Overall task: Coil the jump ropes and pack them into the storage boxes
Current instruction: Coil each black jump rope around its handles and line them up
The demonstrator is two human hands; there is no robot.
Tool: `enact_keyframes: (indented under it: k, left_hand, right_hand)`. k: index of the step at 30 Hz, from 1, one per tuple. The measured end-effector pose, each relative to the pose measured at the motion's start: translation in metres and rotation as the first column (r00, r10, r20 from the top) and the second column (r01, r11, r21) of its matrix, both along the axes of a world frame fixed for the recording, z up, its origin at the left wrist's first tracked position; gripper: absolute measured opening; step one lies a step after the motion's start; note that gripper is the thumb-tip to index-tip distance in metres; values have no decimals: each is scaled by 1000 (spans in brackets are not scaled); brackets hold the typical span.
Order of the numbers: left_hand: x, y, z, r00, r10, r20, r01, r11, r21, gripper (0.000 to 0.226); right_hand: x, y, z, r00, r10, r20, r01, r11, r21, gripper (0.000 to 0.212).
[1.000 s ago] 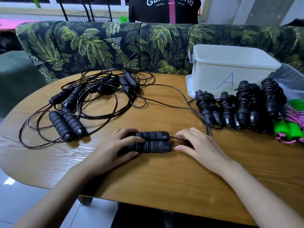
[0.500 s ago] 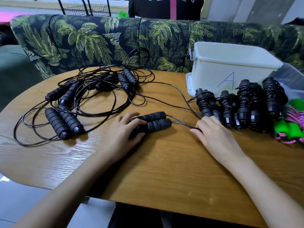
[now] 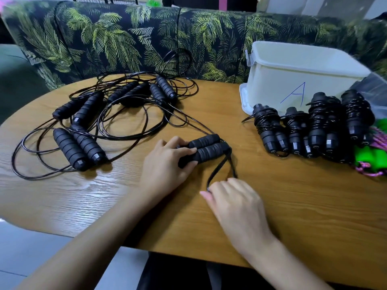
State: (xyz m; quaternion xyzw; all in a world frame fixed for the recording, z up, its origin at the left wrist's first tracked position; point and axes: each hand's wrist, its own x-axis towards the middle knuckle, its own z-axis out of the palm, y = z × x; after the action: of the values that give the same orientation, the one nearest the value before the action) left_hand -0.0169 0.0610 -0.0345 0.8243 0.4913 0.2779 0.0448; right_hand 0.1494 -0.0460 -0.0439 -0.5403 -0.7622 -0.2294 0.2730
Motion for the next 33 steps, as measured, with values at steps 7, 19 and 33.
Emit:
enact_keyframes:
  k: [7,19,33]
  left_hand:
    - [-2,3,12,993,-46,-110,37,995,-90,55]
    - [5,0,31,967,-78,-241,34,983,-183,55]
    - [-7,6,4,998,-67,20,69,986,-154,48]
  right_hand:
    - [-27,0,-6,997,-11,81,11,1000,7,34]
    - [-8,5,7,985,90,149,-79,994,-81,31]
    - [143,44,25,934,102,-343,-284,796,-535,34]
